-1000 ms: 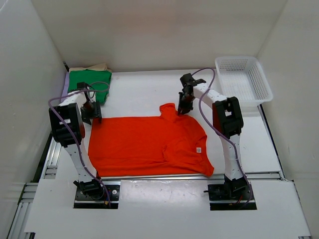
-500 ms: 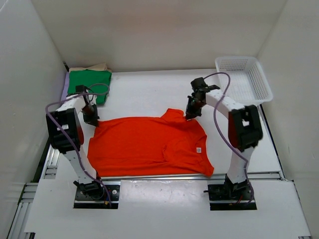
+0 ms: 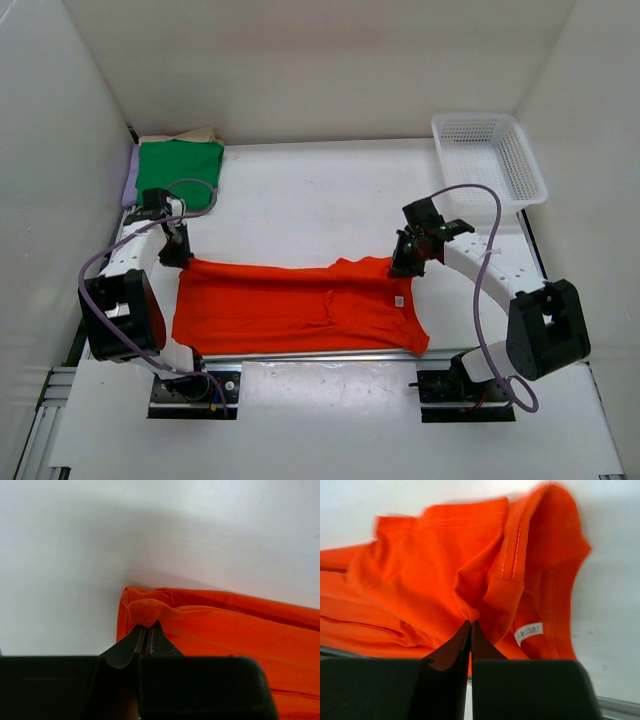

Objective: Fold and stack the t-shirts
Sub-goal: Fold the other side of the tshirt into a rectangle

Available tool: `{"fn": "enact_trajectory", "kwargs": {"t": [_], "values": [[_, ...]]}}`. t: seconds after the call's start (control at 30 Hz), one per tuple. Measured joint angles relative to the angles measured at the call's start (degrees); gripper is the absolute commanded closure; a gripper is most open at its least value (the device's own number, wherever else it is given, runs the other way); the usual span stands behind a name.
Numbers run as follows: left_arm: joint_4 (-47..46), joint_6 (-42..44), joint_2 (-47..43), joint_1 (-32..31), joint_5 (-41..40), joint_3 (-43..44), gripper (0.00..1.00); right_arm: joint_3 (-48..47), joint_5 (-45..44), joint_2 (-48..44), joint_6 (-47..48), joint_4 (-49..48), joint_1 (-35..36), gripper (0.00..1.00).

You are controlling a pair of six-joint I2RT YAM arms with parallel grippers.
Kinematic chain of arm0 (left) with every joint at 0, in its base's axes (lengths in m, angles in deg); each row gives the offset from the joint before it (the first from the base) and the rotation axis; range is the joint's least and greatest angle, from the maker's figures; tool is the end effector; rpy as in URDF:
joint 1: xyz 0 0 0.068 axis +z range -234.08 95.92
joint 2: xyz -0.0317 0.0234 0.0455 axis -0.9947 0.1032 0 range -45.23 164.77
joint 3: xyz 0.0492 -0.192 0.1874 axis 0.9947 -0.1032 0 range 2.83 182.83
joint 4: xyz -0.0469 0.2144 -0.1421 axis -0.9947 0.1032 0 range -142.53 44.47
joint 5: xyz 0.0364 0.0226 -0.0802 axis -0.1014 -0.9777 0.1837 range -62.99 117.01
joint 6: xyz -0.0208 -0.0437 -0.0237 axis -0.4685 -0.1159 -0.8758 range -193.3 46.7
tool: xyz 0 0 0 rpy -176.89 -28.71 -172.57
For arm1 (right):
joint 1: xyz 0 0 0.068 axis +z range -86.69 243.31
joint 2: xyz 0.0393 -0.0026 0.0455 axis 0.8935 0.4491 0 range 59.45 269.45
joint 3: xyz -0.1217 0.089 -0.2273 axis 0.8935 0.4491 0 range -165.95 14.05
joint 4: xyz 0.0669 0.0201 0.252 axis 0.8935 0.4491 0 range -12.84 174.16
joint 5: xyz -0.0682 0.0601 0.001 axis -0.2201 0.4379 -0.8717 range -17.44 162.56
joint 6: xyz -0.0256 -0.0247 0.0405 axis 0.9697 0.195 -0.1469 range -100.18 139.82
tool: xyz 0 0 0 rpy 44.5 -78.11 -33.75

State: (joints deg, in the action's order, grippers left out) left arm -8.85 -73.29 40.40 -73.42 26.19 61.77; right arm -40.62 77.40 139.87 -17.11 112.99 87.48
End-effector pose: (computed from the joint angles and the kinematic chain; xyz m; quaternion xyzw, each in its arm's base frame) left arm 0.2776 0.0529 0.2171 -0.0926 0.9810 0.0229 0.1691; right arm 0.2496 0.1153 0.2250 0.0973 0.9637 0.1599 0.1903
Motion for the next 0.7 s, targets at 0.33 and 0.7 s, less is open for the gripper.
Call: {"fn": "enact_trajectory", "kwargs": {"t": [0.33, 0.7], "values": [[0.72, 0.04, -1.68, 0.17, -1.29, -6.82, 0.58, 5.16, -0.63, -0.37, -3.04, -1.42, 2.36, 1.00], [16.02, -0.04, -6.49, 5.81, 13.25, -1.84, 0.42, 10.03, -1.27, -1.01, -4.15, -3.85, 2.97, 1.00]]}}
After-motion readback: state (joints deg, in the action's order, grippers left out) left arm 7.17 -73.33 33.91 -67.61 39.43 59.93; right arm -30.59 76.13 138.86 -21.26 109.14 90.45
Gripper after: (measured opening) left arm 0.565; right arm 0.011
